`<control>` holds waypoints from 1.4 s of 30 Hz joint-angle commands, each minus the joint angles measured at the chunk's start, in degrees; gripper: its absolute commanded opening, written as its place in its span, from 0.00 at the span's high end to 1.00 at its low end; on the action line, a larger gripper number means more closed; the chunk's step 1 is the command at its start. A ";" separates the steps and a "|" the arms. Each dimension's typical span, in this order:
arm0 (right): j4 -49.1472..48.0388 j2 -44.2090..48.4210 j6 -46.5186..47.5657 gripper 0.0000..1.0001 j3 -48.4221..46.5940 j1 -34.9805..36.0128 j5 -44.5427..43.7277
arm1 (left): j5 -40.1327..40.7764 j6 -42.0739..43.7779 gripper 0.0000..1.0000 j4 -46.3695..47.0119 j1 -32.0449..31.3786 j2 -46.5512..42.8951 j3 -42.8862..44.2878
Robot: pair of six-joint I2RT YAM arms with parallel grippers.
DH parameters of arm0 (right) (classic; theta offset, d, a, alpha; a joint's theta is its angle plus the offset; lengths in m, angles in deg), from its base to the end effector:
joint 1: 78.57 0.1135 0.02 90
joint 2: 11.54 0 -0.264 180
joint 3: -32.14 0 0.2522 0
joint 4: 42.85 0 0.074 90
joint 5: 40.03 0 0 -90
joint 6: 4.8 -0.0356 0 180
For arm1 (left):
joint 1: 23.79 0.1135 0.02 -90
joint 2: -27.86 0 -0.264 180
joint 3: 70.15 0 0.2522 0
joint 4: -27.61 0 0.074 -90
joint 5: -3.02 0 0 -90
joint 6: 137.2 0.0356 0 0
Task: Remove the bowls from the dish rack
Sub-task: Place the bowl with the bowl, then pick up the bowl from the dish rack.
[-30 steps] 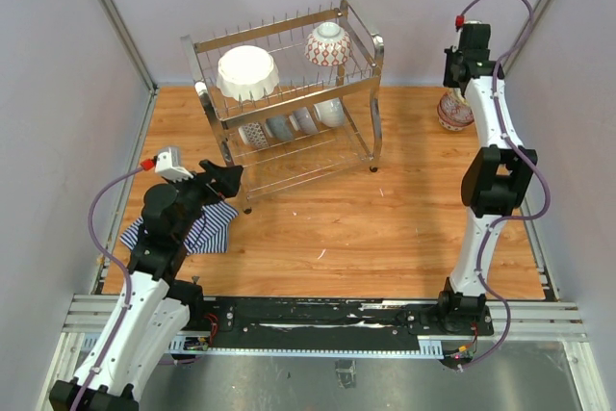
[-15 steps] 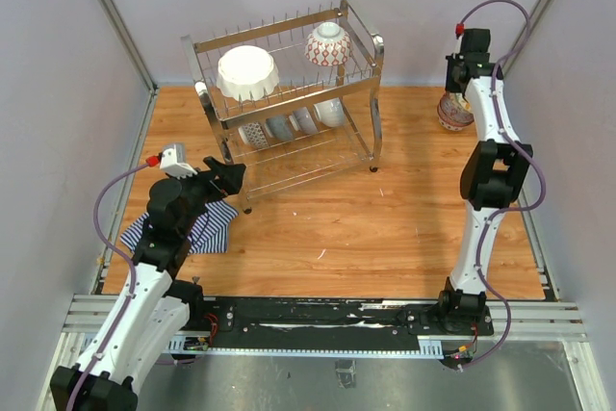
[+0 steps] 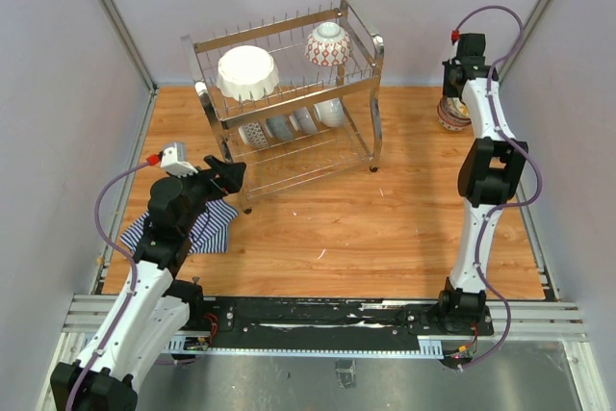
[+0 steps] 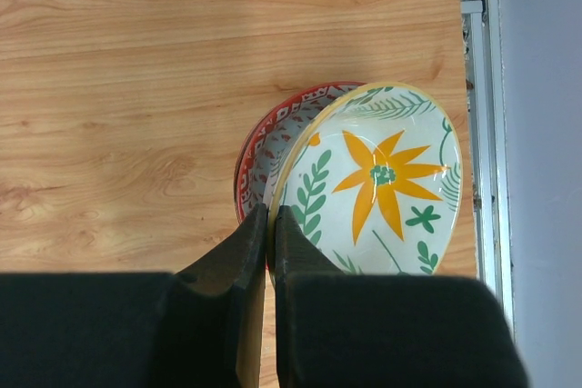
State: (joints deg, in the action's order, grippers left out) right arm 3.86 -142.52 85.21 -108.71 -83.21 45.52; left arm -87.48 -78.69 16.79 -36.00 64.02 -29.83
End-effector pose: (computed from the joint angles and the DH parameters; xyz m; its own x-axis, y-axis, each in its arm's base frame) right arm 0.5273 -0.0456 0.2904 -0.5976 0.0483 -0.8003 0.1424 0.9887 -0.0467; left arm 0.1634 -0.0357 0.2749 -0.2116 -0.4886 -0.8464 0.1284 0.8447 -0.5197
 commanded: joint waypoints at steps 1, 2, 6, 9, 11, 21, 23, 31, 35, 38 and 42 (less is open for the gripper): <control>-0.63 -0.90 0.96 0.99 -3.08 -0.33 -0.12 | 0.33 0.20 0.01 2.32 -0.34 0.20 -0.66; -0.61 -1.09 0.91 0.99 -3.20 -0.24 -0.19 | 0.38 0.20 0.01 2.33 -0.34 0.27 -0.70; -0.26 -2.08 0.96 0.99 -3.73 0.19 -0.45 | 0.45 0.03 0.01 2.45 -0.36 0.30 -0.77; 0.07 -2.64 0.96 0.99 -4.25 0.47 -0.57 | 0.48 0.02 0.01 2.46 -0.34 0.27 -0.81; 0.16 -2.87 0.87 0.99 -4.44 0.64 -0.60 | 0.49 0.02 0.01 2.51 -0.32 0.18 -0.79; 0.45 -2.38 0.35 0.69 -4.46 1.15 0.03 | 0.49 0.10 0.01 2.59 -0.36 0.05 -0.90; 0.60 -1.73 0.21 0.63 -4.37 1.21 0.05 | 0.42 0.02 0.01 2.51 -0.32 -0.08 -0.90; -2.91 9.94 -0.90 0.55 3.97 2.19 -0.18 | 0.48 -0.74 0.01 1.95 -0.31 -0.74 -0.02; -5.80 20.69 -2.97 0.55 13.37 3.15 1.84 | 0.73 -1.52 0.01 1.10 -0.35 -0.21 1.07; -11.11 31.00 -5.57 0.54 25.06 5.05 5.85 | 0.45 -2.26 0.01 0.93 -0.34 0.58 1.71; -21.09 47.06 -8.55 0.52 45.61 10.27 7.35 | 0.37 -2.56 0.01 0.78 -0.36 0.93 2.34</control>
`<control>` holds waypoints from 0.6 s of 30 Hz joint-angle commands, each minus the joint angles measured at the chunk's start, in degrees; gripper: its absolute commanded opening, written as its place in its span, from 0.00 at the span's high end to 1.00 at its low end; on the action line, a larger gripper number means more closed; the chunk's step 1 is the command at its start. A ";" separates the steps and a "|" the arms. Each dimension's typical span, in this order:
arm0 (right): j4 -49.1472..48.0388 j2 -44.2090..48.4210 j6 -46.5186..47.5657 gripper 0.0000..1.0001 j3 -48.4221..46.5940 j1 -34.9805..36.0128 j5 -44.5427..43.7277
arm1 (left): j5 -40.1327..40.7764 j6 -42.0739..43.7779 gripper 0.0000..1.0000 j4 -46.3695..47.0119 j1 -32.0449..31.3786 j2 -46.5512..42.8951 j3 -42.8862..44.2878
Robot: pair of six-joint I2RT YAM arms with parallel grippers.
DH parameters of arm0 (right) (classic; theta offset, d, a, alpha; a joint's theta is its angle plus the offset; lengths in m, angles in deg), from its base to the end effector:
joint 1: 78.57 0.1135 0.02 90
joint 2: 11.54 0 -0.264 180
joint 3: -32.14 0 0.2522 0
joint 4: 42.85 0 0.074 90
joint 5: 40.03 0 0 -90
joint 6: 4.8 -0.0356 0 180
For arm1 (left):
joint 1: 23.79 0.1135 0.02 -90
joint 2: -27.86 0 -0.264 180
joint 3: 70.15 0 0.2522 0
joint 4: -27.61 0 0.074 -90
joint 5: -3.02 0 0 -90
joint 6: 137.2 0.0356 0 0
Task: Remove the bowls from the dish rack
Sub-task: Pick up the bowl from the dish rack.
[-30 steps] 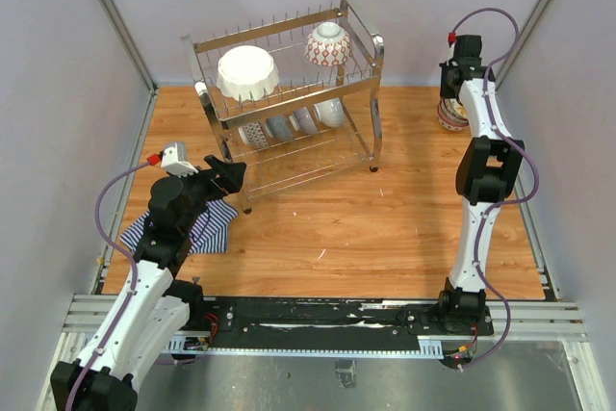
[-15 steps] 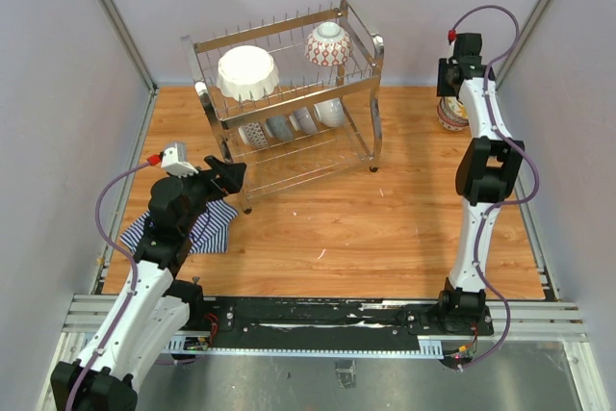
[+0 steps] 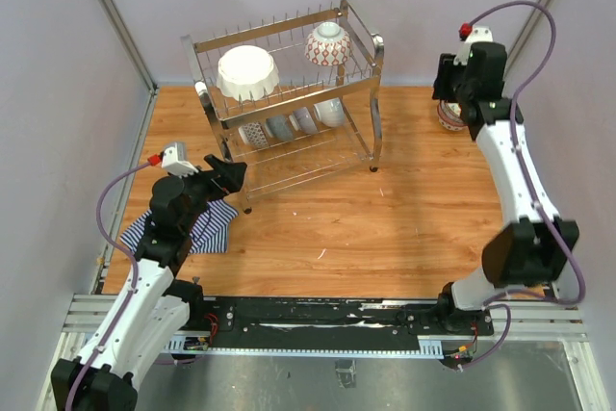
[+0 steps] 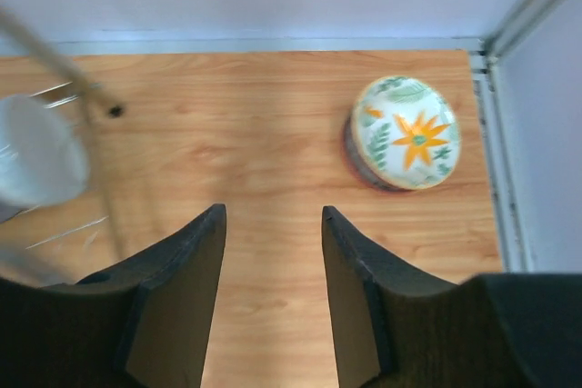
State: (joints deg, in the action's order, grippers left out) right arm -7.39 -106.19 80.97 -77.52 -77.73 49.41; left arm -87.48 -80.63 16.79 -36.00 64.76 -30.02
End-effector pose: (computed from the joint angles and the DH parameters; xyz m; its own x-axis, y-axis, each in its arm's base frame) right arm 0.3877 0.0053 0.4037 -0.3488 0.0687 -0.9347 0.0203 0.9976 0.0657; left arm 0.1654 -0.0361 0.2717 -0.2289 -0.5141 -0.8266 0.1124 0.8295 -0.5471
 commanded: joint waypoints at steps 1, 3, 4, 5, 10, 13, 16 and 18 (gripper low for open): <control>-12.05 12.74 -4.56 0.51 16.93 6.31 3.93 | 0.51 -0.54 0.01 0.63 -0.36 0.15 2.74; -15.51 18.66 -5.95 0.50 24.08 8.95 4.01 | 0.88 -0.14 0.01 0.22 -0.35 0.18 3.28; -16.09 20.32 -6.27 0.50 25.75 10.35 4.14 | 1.18 0.09 0.01 0.00 -0.36 0.18 3.47; -16.16 21.55 -6.42 0.49 26.85 11.14 4.02 | 1.26 0.19 0.01 -0.03 -0.35 0.18 3.57; -14.28 23.21 -6.89 0.48 27.96 12.51 5.38 | 1.21 0.12 0.01 -0.19 -0.29 -0.31 3.19; -14.29 23.76 -6.84 0.47 28.78 12.60 5.23 | 1.32 0.20 0.01 -0.53 -0.35 -0.43 3.08; -14.28 23.69 -6.82 0.45 29.15 12.61 5.18 | 1.41 0.42 0.01 -0.61 -0.36 -0.44 3.24; -14.31 23.39 -6.84 0.45 29.05 12.63 5.23 | 1.54 0.47 0.01 -0.57 -0.33 -0.23 3.29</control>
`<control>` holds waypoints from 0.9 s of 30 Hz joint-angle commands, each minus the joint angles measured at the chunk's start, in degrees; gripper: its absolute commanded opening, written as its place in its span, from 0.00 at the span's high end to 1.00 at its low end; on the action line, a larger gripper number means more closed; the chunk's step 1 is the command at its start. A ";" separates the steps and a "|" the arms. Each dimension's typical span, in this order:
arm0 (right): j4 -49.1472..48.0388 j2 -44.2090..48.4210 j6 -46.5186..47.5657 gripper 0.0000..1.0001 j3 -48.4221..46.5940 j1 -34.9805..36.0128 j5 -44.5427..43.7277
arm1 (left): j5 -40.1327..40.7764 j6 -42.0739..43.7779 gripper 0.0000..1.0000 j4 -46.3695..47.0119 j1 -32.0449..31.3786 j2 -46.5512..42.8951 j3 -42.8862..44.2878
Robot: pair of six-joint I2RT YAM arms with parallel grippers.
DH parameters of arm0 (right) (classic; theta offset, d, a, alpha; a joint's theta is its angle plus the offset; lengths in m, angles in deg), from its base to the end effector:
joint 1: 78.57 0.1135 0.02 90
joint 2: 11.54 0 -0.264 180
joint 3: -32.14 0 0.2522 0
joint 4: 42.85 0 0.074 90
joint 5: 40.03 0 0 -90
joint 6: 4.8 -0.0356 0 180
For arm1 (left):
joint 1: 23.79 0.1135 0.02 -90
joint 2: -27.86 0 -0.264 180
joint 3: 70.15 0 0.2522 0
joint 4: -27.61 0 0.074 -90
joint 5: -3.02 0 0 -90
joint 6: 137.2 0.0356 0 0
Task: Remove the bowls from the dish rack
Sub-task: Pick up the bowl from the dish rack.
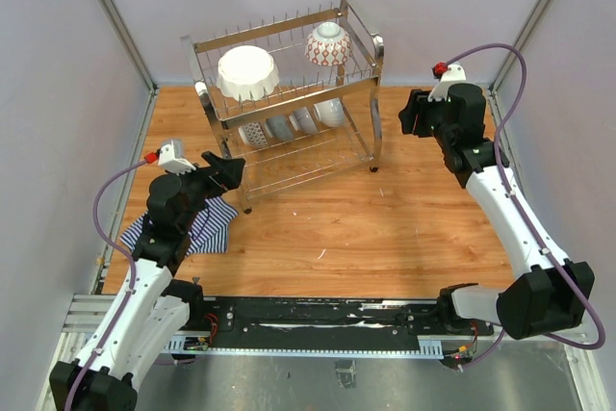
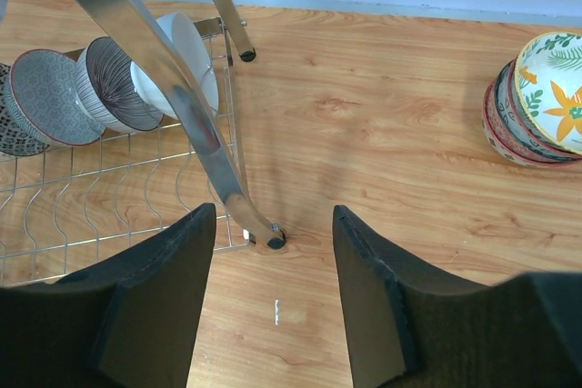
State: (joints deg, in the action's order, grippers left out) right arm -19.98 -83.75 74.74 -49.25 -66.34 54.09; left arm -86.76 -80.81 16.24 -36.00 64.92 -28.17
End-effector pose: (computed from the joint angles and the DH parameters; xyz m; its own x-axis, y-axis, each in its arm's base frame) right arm 0.2875 0.0649 0.3792 -0.2782 0.1250 -0.9524 -0.2329 0.9531 0.1931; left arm 0.1657 -0.0357 0.2819 -0.2064 -0.5217 -0.8278 0.1123 0.8278 -0.5497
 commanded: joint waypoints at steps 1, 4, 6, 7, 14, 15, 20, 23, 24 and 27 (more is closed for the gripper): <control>-1.83 0.75 -0.62 0.44 0.75 1.21 0.62 | 0.82 0.65 0.01 0.02 -0.35 -0.19 1.40; -1.74 0.27 -0.62 0.44 0.25 1.25 0.42 | 0.69 0.65 0.01 0.40 -0.36 0.34 1.48; -1.85 -0.20 -0.70 0.43 0.10 1.18 -0.14 | 0.74 0.69 0.01 0.65 -0.30 0.72 1.57; -1.82 -0.62 -0.74 0.42 -0.02 1.09 -0.36 | 0.80 0.72 0.01 0.80 -0.35 0.87 1.57; -1.68 -5.12 -2.49 0.41 -0.99 -2.41 3.53 | 1.43 0.82 0.01 1.33 -0.32 1.99 1.39; -1.74 -5.74 -2.62 0.41 -1.18 -2.79 4.14 | 1.52 0.82 0.01 1.44 -0.36 2.17 1.43; -1.50 -9.35 -2.98 0.40 -3.18 -4.35 5.50 | 1.96 0.91 0.01 2.19 -0.31 3.59 1.62; -0.80 -12.27 -2.98 0.39 -5.25 -5.68 7.14 | 2.21 1.01 0.01 2.75 -0.31 4.64 1.82; -0.73 -13.34 -2.98 0.39 -5.92 -6.10 7.83 | 2.35 1.00 0.01 2.97 -0.34 5.02 1.95; -0.71 -16.96 -2.78 0.39 -8.25 -7.30 10.64 | 2.56 1.15 0.01 3.77 -0.34 6.63 2.59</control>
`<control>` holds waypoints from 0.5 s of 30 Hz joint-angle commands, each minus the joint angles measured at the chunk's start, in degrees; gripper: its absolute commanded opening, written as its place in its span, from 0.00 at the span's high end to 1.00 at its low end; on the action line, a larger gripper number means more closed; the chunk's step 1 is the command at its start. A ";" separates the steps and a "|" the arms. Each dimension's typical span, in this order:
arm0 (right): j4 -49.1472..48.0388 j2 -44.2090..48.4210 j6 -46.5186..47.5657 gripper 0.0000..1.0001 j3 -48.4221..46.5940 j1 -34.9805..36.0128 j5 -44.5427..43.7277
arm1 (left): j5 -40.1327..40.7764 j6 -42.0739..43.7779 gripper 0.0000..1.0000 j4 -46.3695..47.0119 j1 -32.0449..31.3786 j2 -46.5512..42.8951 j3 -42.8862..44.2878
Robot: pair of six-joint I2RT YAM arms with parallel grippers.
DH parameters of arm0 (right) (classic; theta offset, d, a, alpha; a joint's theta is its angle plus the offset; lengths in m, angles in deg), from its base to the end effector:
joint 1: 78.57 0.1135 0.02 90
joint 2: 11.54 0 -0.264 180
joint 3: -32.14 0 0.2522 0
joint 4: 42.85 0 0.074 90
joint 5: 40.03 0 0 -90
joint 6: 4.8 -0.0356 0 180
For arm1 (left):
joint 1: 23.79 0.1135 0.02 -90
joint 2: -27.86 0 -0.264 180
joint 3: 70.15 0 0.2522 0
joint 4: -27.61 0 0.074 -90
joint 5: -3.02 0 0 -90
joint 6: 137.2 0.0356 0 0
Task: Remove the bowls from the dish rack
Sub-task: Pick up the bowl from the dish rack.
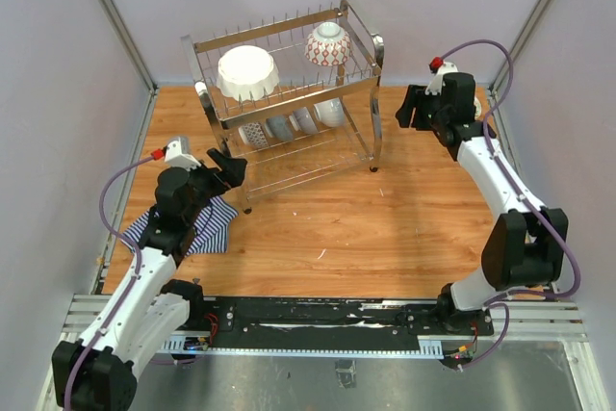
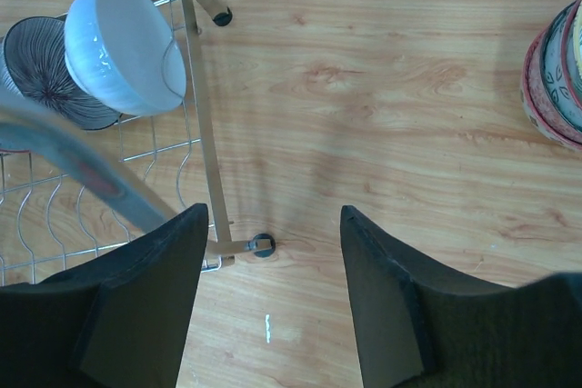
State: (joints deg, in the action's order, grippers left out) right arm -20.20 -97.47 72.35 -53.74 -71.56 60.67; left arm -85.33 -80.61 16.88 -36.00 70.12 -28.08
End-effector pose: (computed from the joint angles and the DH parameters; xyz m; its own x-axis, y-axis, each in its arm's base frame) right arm 0.3505 0.0498 0.3346 -0.4379 0.1663 -0.8835 -0.1975 0.9409 0.2750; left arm 0.1805 -0.0380 0.2694 -0.2557 -0.5078 -0.8226 0.0515 0.8426 -0.5361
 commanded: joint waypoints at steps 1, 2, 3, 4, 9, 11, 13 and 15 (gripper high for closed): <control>-0.24 -4.64 -0.16 0.39 -4.77 -2.27 4.94 | 1.26 1.04 0.01 3.39 -0.36 1.97 2.69; -0.09 -5.73 0.06 0.38 -5.60 -2.40 6.01 | 1.47 1.06 0.01 3.71 -0.35 2.49 2.84; -0.29 -6.79 0.24 0.38 -6.25 -2.43 6.97 | 1.65 1.14 0.01 4.09 -0.32 2.94 3.00; -0.42 -7.79 0.27 0.38 -6.86 -2.43 7.89 | 1.71 1.23 0.01 4.36 -0.29 3.45 3.06; -1.35 -11.48 0.02 0.38 -8.92 -2.35 12.47 | 2.08 1.42 0.01 5.74 -0.35 6.06 4.06; -2.09 -12.22 -0.03 0.38 -8.97 -2.37 13.77 | 2.13 1.42 0.00 5.98 -0.34 6.79 4.56; -2.96 -12.78 -0.07 0.37 -9.08 -2.41 14.77 | 1.92 1.40 0.01 5.95 -0.35 7.10 4.95; -3.42 -13.78 0.07 0.37 -10.62 -2.93 16.27 | 1.87 1.48 0.01 5.44 -0.30 6.95 5.27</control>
State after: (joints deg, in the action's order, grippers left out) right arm -20.64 -110.17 72.29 -60.84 -73.47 72.34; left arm -84.18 -80.20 20.18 -36.00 77.11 -25.24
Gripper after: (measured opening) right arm 0.627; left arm 0.993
